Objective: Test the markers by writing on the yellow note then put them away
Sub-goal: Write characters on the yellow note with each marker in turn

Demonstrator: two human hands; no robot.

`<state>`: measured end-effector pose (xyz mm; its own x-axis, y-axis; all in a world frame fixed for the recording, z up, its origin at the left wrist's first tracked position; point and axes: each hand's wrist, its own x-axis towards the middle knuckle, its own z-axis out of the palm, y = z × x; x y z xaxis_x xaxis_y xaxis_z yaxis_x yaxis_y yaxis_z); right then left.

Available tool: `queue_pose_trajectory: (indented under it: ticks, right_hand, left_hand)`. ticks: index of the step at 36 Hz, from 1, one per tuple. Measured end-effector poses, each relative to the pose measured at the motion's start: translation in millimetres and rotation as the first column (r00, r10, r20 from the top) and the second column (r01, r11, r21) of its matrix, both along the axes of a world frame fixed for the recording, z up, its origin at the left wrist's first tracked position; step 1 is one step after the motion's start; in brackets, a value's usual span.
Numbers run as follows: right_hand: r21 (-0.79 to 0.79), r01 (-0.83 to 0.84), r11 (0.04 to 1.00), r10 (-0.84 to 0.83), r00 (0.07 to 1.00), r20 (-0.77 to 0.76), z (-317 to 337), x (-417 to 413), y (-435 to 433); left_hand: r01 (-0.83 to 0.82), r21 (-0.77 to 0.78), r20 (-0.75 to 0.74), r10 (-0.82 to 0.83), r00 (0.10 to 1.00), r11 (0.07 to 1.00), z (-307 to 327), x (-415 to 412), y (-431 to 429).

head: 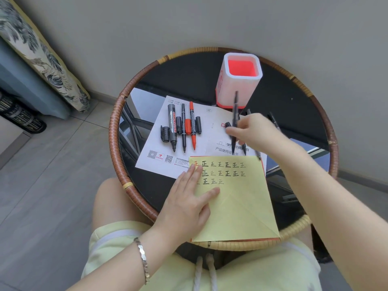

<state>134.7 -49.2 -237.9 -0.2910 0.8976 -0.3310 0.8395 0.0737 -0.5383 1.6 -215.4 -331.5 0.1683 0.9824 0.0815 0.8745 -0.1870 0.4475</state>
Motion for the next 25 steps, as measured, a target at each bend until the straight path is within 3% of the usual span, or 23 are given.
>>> queue_pose_trajectory:
  ticks: [4, 10, 14, 16, 19, 25]
  right_hand:
    - [0.047, -0.022, 0.999, 0.017, 0.994, 0.110, -26, -20, 13]
    - [0.142, 0.041, 0.989, -0.063, 0.986, 0.156, -42, -30, 15]
    - [0.252, -0.001, 0.968, -0.017, 0.997, 0.069, -37, -40, 5]
    - [0.249, -0.029, 0.968, 0.027, 1.000, 0.011, -35, -50, 0]
    - [0.183, -0.077, 0.980, 0.069, 0.996, 0.048, -39, -66, -3]
    - [0.134, -0.005, 0.991, -0.013, 0.991, 0.131, -49, -79, -8]
  left_hand:
    - [-0.004, 0.003, 0.014, 0.004, 1.000, 1.000, -1, 0, 0]
    - [-0.005, 0.007, 0.018, 0.005, 1.000, 1.000, -2, 0, 0]
    - [-0.006, 0.011, 0.020, 0.006, 1.000, 1.000, -2, 0, 1]
    - [-0.006, 0.011, 0.016, 0.006, 1.000, 1.000, -3, 0, 1]
    - [-0.007, 0.016, 0.024, 0.007, 1.000, 1.000, -6, 1, 0]
    - [-0.011, 0.042, 0.032, 0.010, 0.999, 0.999, -7, 1, -1]
